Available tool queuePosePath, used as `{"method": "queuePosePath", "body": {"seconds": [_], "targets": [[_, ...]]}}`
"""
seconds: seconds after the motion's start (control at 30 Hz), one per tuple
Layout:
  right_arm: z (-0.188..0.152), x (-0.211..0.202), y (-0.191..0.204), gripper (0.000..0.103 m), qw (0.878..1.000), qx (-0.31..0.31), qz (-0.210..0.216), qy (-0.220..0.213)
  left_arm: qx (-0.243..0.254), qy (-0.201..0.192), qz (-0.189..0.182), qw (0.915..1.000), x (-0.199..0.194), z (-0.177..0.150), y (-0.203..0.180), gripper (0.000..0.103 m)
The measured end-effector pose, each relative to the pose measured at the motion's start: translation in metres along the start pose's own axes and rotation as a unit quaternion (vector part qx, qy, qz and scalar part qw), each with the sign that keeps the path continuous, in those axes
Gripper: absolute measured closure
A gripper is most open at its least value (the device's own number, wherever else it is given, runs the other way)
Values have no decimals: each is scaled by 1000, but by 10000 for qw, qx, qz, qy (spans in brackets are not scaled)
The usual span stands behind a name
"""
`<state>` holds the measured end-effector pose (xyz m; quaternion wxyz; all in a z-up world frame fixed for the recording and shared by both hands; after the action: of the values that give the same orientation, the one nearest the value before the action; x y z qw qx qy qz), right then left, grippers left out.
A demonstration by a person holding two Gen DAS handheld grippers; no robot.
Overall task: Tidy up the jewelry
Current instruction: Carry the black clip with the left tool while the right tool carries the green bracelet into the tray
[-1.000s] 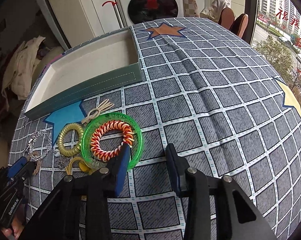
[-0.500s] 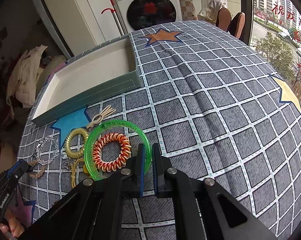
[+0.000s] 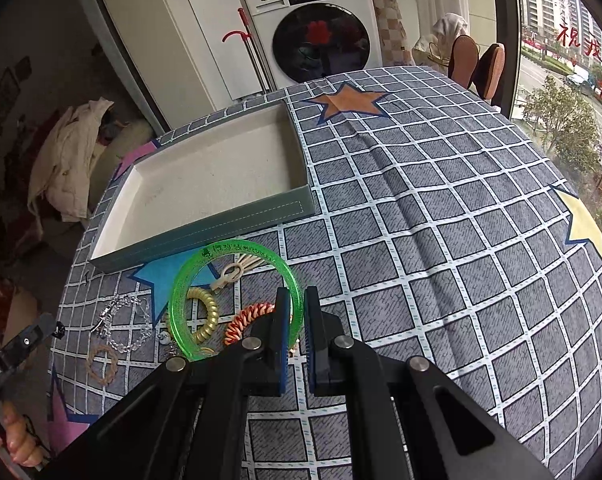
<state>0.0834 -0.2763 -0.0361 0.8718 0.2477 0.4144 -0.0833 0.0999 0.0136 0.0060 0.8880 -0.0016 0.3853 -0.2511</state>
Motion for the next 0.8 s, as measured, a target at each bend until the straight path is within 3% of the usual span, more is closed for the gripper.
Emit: {"method": "queuePosePath", "body": {"seconds": [0.37, 0.6, 0.8], "targets": [[46, 21, 37, 96, 9994, -317, 129, 47, 375, -119, 558, 9977, 35, 71, 2, 66], [88, 58, 68, 96, 9985, -534, 34, 107, 537, -30, 793, 9954, 83, 113, 9, 66], [107, 101, 86, 96, 9977, -618, -81, 263, 561, 219, 1018, 9930, 131, 127, 17, 66]]}}
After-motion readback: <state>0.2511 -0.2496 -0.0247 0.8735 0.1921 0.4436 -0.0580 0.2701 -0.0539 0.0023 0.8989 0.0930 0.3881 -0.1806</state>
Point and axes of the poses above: each gripper's, at about its wrist camera, not at the fingertips, and x roughly the way its jaws point, y to its left, z to its top, the point moved 2 cm from there along x, roughly the way its jaws point, and after that the axes turned 12 degrees about x, right-handed, at the moved point
